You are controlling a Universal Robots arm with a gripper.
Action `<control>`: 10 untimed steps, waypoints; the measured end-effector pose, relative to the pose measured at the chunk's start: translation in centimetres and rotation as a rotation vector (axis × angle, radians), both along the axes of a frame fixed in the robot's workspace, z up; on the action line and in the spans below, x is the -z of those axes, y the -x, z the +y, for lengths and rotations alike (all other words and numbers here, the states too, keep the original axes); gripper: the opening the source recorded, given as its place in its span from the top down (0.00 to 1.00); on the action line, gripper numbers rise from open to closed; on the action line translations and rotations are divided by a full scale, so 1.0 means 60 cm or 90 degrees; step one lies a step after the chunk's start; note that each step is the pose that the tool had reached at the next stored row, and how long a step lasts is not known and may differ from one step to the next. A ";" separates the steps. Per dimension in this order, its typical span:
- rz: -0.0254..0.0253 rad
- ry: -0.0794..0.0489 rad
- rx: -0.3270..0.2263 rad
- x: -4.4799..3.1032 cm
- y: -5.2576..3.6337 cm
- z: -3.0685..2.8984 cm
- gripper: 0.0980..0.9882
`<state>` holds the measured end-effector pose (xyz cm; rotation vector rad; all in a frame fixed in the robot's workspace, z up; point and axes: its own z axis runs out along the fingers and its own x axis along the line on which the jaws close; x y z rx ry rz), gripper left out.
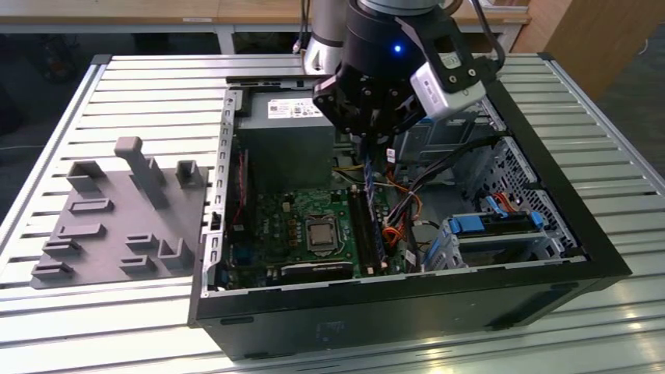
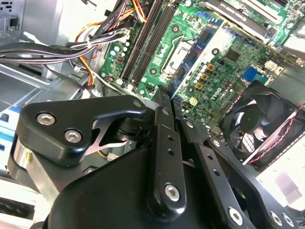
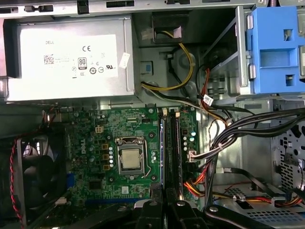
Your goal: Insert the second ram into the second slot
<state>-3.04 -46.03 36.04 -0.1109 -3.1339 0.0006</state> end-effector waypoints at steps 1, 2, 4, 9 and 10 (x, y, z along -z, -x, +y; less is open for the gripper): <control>0.0000 0.000 0.000 0.001 0.000 -0.0001 0.96; 0.0000 0.000 0.000 0.003 0.000 -0.0001 0.96; 0.0000 -0.002 -0.003 0.006 0.000 -0.0002 0.96; 0.0001 -0.004 -0.006 0.014 0.000 -0.0003 0.96; 0.0001 -0.004 -0.006 0.016 0.000 -0.0003 0.96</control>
